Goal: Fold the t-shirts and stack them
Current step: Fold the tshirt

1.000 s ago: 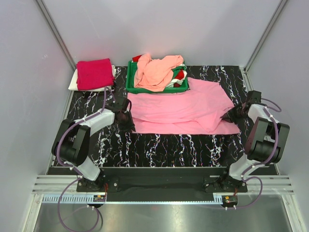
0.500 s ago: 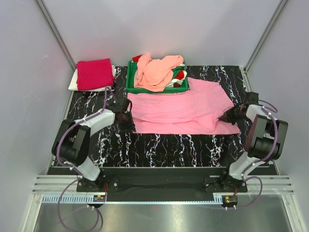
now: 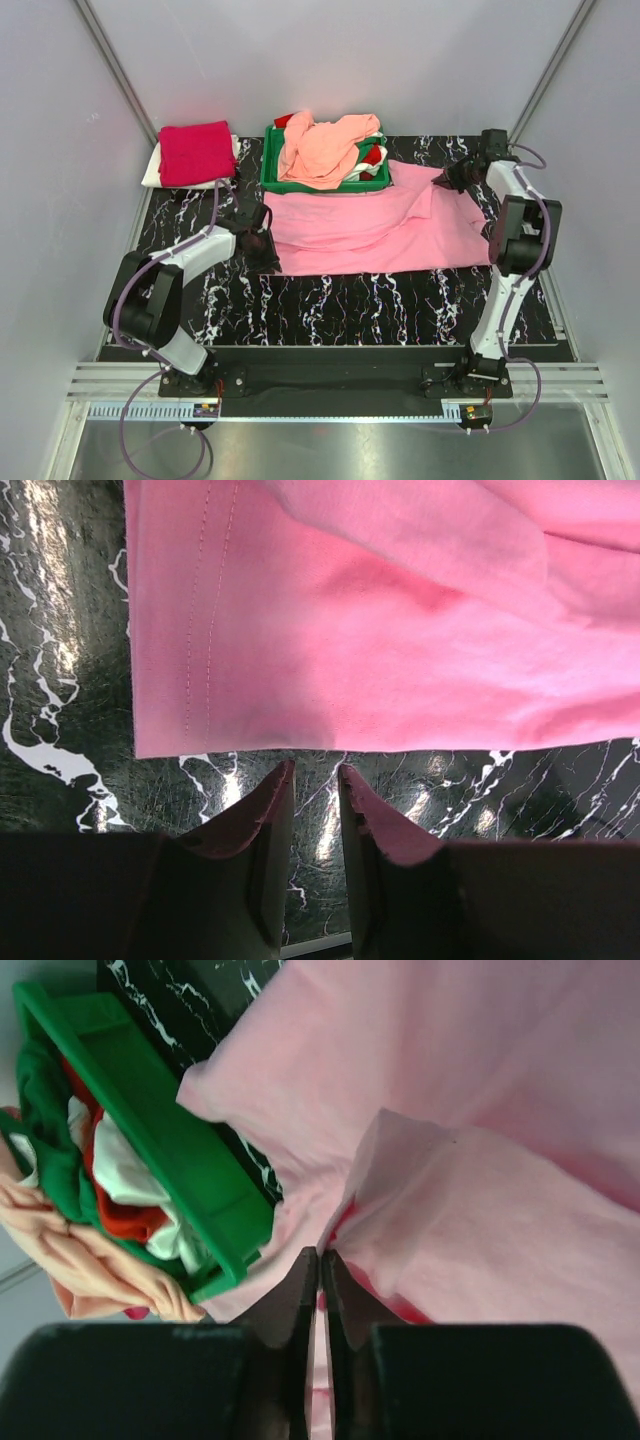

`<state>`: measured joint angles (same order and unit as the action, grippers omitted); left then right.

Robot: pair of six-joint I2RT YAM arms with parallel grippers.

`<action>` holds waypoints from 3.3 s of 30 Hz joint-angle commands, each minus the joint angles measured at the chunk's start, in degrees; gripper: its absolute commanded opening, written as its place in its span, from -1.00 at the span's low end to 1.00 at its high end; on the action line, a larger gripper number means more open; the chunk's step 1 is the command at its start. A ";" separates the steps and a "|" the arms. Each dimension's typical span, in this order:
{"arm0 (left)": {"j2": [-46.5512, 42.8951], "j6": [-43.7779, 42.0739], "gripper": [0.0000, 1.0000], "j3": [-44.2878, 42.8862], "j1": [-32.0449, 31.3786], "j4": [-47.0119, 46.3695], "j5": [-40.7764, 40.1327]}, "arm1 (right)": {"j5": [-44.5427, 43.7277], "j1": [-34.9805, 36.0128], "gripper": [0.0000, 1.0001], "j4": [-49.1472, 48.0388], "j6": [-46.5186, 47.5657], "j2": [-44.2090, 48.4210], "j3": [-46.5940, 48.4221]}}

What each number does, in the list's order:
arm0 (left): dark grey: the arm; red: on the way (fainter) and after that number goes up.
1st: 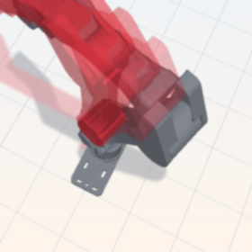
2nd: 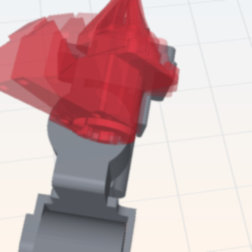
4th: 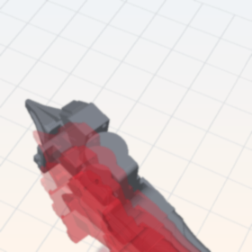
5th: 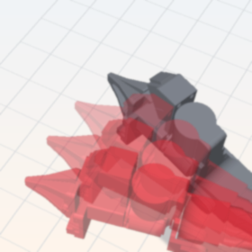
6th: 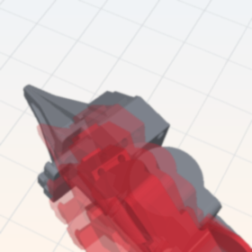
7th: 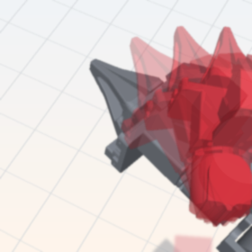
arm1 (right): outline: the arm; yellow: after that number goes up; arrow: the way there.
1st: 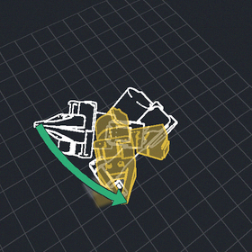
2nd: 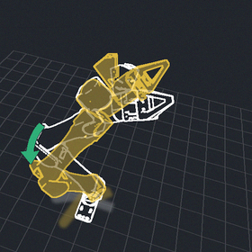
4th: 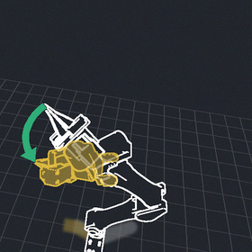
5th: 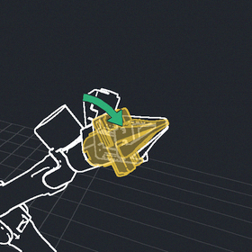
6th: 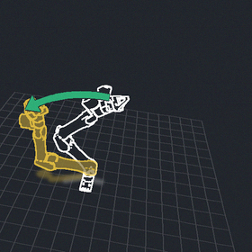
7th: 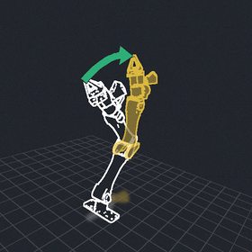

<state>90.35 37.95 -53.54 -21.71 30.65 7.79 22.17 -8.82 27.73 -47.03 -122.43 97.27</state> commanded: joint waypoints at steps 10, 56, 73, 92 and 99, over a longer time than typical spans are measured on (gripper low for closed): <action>-1.23 -3.06 -0.43 -4.46 -0.52 1.78 2.31 | -5.37 2.32 0.43 10.77 -1.06 -8.63 16.02; 4.23 -5.62 -0.07 -14.09 0.28 2.77 -4.21 | -9.18 -9.66 0.77 6.73 14.25 46.75 -47.18; 4.94 0.27 -0.13 2.97 -2.81 -0.07 -4.18 | -13.73 -5.51 0.78 -1.80 13.36 34.19 -55.08; -22.40 0.80 0.06 13.54 -2.98 5.12 -4.10 | -5.48 -4.81 0.51 1.19 7.83 46.06 -48.50; -23.46 -2.27 0.06 11.62 -2.98 8.72 -6.21 | -5.12 -2.08 0.29 -3.11 8.09 35.43 -42.97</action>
<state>68.84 38.00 -39.09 -24.69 37.82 3.25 15.90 -12.19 27.03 -38.76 -83.50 51.55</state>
